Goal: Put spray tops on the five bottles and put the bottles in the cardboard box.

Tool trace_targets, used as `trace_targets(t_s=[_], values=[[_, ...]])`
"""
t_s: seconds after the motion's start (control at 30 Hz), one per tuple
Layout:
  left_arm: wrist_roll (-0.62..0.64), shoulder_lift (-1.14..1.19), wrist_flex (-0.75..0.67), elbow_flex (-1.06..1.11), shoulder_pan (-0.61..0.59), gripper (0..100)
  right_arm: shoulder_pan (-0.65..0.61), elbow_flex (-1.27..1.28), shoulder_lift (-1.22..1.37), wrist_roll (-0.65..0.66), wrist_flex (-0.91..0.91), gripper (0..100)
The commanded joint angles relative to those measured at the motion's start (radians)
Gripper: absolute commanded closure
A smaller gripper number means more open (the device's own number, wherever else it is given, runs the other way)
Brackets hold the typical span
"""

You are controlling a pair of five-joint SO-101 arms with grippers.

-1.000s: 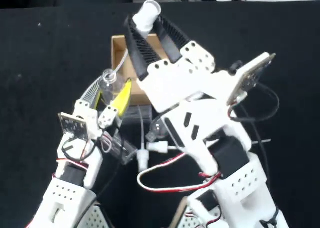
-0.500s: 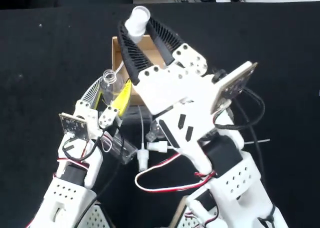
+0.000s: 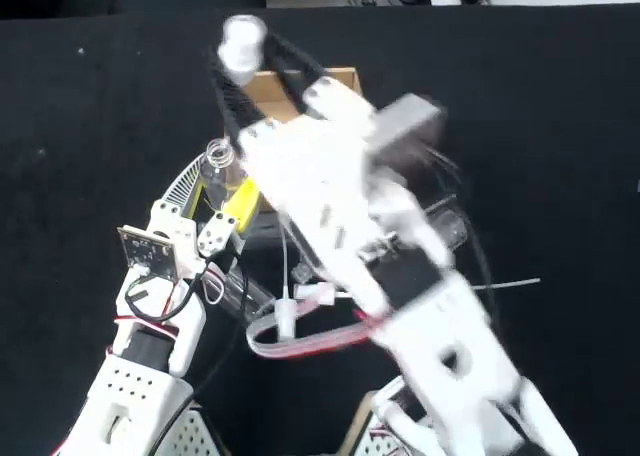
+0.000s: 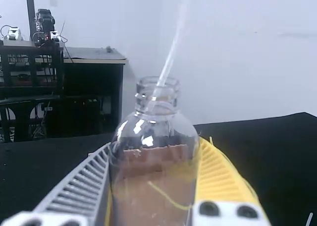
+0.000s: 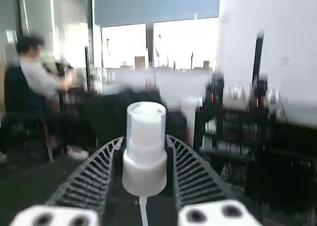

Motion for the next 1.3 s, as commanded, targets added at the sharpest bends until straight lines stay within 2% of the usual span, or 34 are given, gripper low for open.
trace_targets(t_s=[0.0, 0.27, 0.53, 0.73, 0.93, 1.0, 1.1, 1.27], values=[[0.008, 0.008, -0.017, 0.022, 0.01, 96, -0.015, -0.013, 0.028, 0.017, -0.038, 97.0], [0.008, 0.008, -0.017, 0.022, 0.01, 96, -0.043, -0.012, 0.027, 0.021, 0.005, 96.7], [0.008, 0.008, -0.017, 0.022, 0.004, 96, -0.117, -0.128, -0.027, 0.023, 0.361, 95.3], [0.006, 0.008, -0.017, 0.022, 0.004, 96, -0.12, -0.182, 0.021, 0.018, 0.476, 77.3], [0.002, 0.008, -0.017, 0.022, 0.004, 96, -0.107, -0.398, -0.013, 0.023, 0.706, 81.3], [0.002, 0.009, -0.017, 0.022, 0.004, 96, -0.035, -0.483, -0.033, 0.025, 0.825, 82.5], [0.002, 0.009, -0.017, 0.022, 0.002, 96, 0.152, -0.553, -0.031, 0.017, 1.002, 84.5], [0.002, 0.009, -0.017, 0.022, 0.002, 96, 0.387, -0.417, 0.093, 0.015, 1.089, 84.6]])
